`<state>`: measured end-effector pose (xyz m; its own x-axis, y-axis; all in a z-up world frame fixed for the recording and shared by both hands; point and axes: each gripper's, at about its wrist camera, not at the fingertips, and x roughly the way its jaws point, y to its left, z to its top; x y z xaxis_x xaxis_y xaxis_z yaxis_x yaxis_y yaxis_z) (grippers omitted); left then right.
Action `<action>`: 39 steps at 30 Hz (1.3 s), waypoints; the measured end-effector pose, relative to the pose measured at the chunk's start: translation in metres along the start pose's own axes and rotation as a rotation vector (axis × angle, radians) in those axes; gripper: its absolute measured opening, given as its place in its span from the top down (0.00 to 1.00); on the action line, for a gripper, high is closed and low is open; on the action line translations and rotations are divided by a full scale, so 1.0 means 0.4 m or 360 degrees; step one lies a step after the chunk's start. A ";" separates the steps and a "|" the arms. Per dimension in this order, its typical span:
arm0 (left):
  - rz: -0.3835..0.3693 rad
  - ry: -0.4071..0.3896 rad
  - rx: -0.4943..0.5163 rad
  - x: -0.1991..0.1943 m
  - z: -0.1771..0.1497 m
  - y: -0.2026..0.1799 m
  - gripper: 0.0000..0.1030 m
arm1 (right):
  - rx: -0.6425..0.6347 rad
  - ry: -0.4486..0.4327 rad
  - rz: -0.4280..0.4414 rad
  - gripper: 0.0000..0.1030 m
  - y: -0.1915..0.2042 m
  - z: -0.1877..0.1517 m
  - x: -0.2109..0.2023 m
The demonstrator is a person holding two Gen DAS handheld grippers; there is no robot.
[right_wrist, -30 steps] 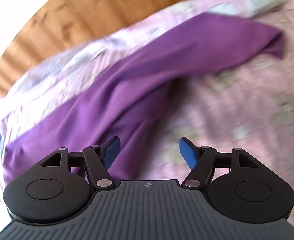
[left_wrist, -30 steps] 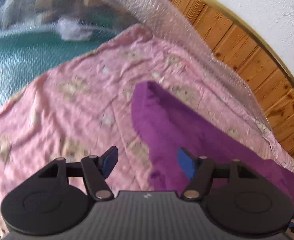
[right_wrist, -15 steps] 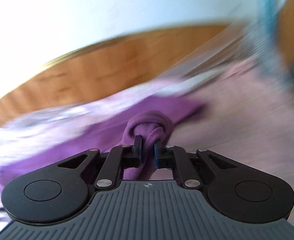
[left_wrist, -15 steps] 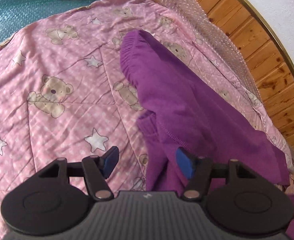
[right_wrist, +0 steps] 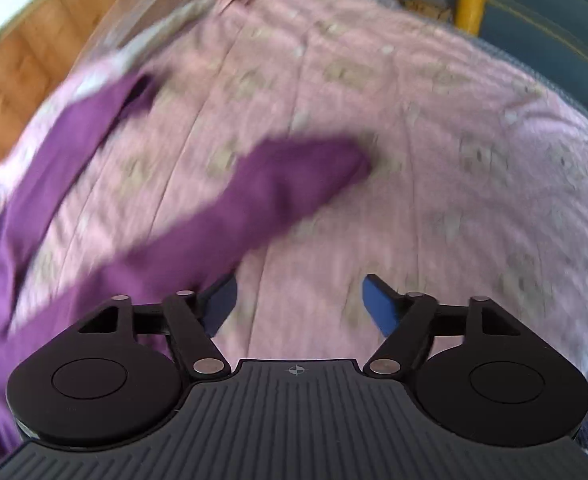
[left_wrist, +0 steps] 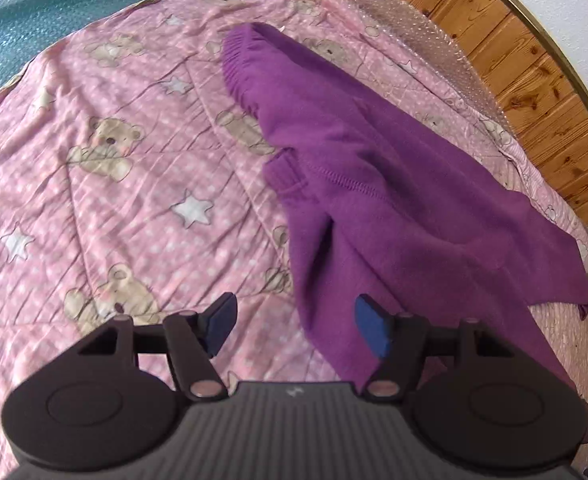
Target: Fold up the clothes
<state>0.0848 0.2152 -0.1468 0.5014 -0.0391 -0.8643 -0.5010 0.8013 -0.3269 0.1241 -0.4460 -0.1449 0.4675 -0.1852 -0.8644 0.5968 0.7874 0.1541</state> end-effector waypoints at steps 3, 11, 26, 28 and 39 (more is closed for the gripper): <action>0.0039 0.0015 0.0016 -0.025 -0.021 -0.003 0.36 | 0.0039 -0.0029 -0.0032 0.22 -0.047 0.080 0.090; 0.0117 0.0019 0.0058 -0.071 -0.063 -0.048 0.36 | 0.0213 -0.0305 0.0555 0.99 -0.066 0.284 0.082; 0.0088 0.0108 0.0130 -0.070 -0.181 -0.202 0.36 | -0.0301 -0.0184 0.0426 0.38 -0.061 0.249 0.221; 0.0108 0.0124 0.0110 -0.069 -0.195 -0.202 0.36 | -0.0500 -0.0238 0.0462 0.32 -0.031 0.236 0.240; 0.0157 -0.0006 0.0005 -0.105 -0.164 -0.204 0.36 | -0.0298 -0.0307 0.0327 1.00 -0.152 0.467 0.012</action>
<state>0.0582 0.1126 -0.1087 0.4523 0.0419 -0.8909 -0.5457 0.8031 -0.2392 0.2118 -0.6045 -0.0691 0.6911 -0.1052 -0.7150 0.3557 0.9107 0.2098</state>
